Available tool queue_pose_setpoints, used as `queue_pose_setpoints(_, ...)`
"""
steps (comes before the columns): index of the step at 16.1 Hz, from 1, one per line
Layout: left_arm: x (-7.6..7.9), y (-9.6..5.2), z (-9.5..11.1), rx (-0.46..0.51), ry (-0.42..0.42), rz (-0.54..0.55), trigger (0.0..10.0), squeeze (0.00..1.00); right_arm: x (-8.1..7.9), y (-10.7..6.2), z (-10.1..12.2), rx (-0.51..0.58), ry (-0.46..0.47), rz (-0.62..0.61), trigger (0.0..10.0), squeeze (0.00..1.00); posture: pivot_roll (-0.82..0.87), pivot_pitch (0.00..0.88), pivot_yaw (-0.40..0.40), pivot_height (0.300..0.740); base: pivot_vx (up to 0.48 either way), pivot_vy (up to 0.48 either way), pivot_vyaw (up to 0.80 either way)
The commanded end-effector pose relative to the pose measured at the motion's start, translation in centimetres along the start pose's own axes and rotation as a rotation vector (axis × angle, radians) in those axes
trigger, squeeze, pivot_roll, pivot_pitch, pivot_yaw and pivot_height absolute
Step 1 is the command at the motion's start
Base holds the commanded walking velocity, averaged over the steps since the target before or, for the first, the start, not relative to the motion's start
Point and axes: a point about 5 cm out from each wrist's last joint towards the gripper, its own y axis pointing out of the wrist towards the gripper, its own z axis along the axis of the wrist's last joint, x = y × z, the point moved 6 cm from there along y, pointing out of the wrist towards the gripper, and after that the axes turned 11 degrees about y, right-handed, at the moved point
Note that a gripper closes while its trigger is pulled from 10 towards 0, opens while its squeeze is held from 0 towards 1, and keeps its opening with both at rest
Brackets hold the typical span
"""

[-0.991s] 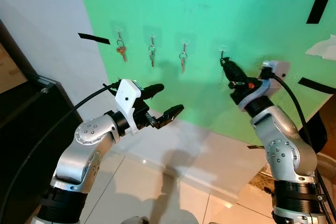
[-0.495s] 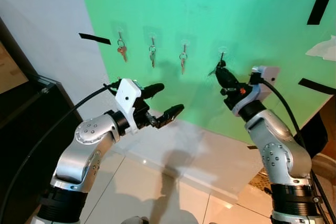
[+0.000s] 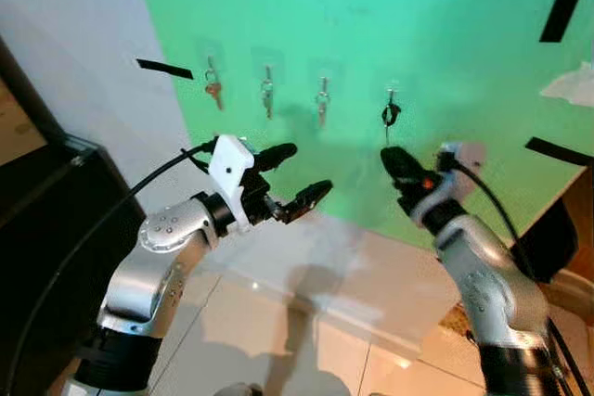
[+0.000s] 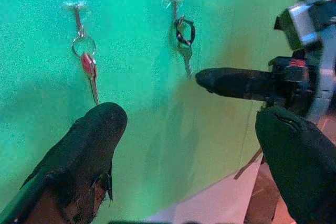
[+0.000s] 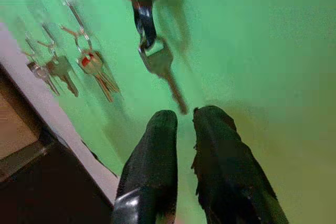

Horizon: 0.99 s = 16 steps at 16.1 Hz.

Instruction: Hang keys on a hook

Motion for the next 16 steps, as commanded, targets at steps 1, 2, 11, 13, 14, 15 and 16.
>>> queue_pose_setpoints(1,0.1,0.2,0.9,0.028,0.020,-0.010,10.0,0.41,-0.1,-0.6,0.6,0.032,-0.015,0.006,10.0,1.00,-0.12,0.000,0.051,0.740,0.000,0.000,0.00)
queue_pose_setpoints(2,0.1,0.2,0.8,0.026,0.016,-0.008,10.0,0.41,-0.2,-1.2,0.9,0.054,-0.024,0.014,10.0,1.00,-0.12,0.000,0.052,0.740,0.000,0.000,0.00)
queue_pose_setpoints(11,-3.5,-2.4,-5.4,-0.254,0.103,0.363,10.0,0.38,5.2,-7.3,-0.6,0.055,-0.167,-0.469,10.0,1.00,-0.18,0.000,0.078,0.740,0.000,0.000,-0.44)
queue_pose_setpoints(13,-3.7,-2.5,-5.5,-0.257,0.100,0.388,10.0,0.39,5.1,-7.3,-0.6,0.053,-0.170,-0.482,10.0,1.00,-0.18,0.000,0.074,0.740,0.000,0.000,-0.80)
queue_pose_setpoints(14,-3.9,-2.4,-5.6,-0.255,0.107,0.403,10.0,0.39,5.0,-7.1,-0.6,0.053,-0.182,-0.493,10.0,1.00,-0.17,0.000,0.075,0.740,0.000,0.000,-0.80)
queue_pose_setpoints(15,-4.0,-2.5,-5.7,-0.258,0.103,0.413,10.0,0.40,4.8,-6.8,-0.7,0.043,-0.203,-0.484,10.0,1.00,-0.17,0.000,0.075,0.740,0.000,0.000,-0.80)
queue_pose_setpoints(16,-4.2,-2.8,-6.0,-0.267,0.089,0.431,10.0,0.40,4.5,-6.2,-0.7,0.031,-0.235,-0.466,10.0,1.00,-0.17,0.000,0.068,0.740,0.000,0.000,-0.80)
